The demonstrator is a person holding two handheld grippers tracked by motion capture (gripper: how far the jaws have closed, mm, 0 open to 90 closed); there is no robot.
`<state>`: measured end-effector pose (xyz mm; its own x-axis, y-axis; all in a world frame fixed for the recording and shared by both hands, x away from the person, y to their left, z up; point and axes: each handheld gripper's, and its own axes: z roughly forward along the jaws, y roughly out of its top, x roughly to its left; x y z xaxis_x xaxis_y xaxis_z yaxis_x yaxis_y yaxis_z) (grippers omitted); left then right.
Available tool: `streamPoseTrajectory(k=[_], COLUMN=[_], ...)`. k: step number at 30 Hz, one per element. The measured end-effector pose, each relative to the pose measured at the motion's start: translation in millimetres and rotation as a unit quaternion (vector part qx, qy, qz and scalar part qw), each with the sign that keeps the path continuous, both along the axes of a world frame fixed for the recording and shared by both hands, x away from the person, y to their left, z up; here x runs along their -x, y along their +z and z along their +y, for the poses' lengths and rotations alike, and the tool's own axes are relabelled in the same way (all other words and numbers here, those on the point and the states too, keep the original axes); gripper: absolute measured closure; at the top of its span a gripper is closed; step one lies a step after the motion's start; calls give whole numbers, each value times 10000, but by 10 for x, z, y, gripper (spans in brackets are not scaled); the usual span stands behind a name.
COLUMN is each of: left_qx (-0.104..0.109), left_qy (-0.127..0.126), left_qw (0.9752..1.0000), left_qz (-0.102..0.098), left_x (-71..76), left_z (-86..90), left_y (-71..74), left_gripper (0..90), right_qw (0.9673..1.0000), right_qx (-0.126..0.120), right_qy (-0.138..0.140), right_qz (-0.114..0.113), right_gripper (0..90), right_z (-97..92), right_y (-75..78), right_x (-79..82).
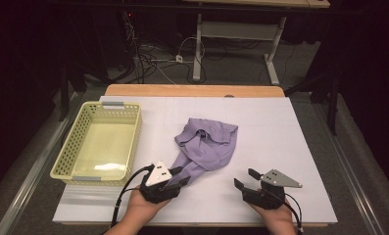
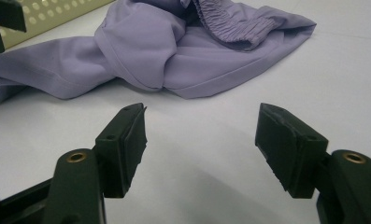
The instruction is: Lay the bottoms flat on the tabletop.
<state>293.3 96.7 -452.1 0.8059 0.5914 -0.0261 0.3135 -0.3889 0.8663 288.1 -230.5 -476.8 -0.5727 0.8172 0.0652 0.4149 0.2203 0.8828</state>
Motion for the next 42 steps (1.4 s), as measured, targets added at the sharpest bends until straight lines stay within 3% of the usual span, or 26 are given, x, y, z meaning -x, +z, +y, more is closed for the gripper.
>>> streamPoseTrajectory(k=[4,6,8,10,12,14,16,20,22,23,24,28,34,36,37,42], left_qx=[-107,-184,-398,-778,-1082,-1222,-1190,-1140,-957,-760,-760,-329,-224,-135,-6,130], left_qy=[-165,-121,-15,185,348,431,569,508,451,389,389,203,258,378,530,776], left_qw=[9998,9997,9992,9968,9935,9915,9910,9920,9942,9962,9962,9992,9994,9992,9986,9969], left_qz=[50,63,39,-16,106,73,229,202,211,174,174,58,-28,-22,-16,-11], left_x=[-154,-197,-283,-365,-445,-485,-537,-518,-486,-433,-433,-258,-125,-90,-57,11], left_z=[-435,-522,-676,-800,-871,-894,-873,-855,-807,-745,-745,-555,-282,-125,48,375], left_y=[-79,-115,-193,-268,-300,-302,-304,-294,-266,-207,-207,-32,-14,-25,-30,-78], left_gripper=[556,556,555,555,568,629,727,831,842,842,842,844,858,863,864,864], right_qw=[10000,10000,10000,10000,10000,10000,10000,10000,10000,10000,10000,9999,9996,9996,9995,9991], right_qx=[-32,-39,-56,-63,-63,-63,-69,-65,-65,-62,-62,-19,4,5,14,71], right_qy=[-26,-30,-20,-19,6,19,17,25,31,33,33,129,265,283,315,402], right_qz=[4,-1,-18,-16,-39,-44,-35,-38,-34,-30,-30,1,69,68,69,85], right_gripper=[346,346,346,346,346,346,346,347,347,348,348,392,431,435,444,475], right_z=[-34,-38,-45,-45,-46,-48,-50,-53,-51,-47,-47,-19,38,43,55,88], right_y=[3,6,13,16,21,20,19,17,18,18,18,6,-8,-10,-14,-27], right_x=[-1,1,8,12,17,17,13,9,12,13,13,8,18,18,21,15])
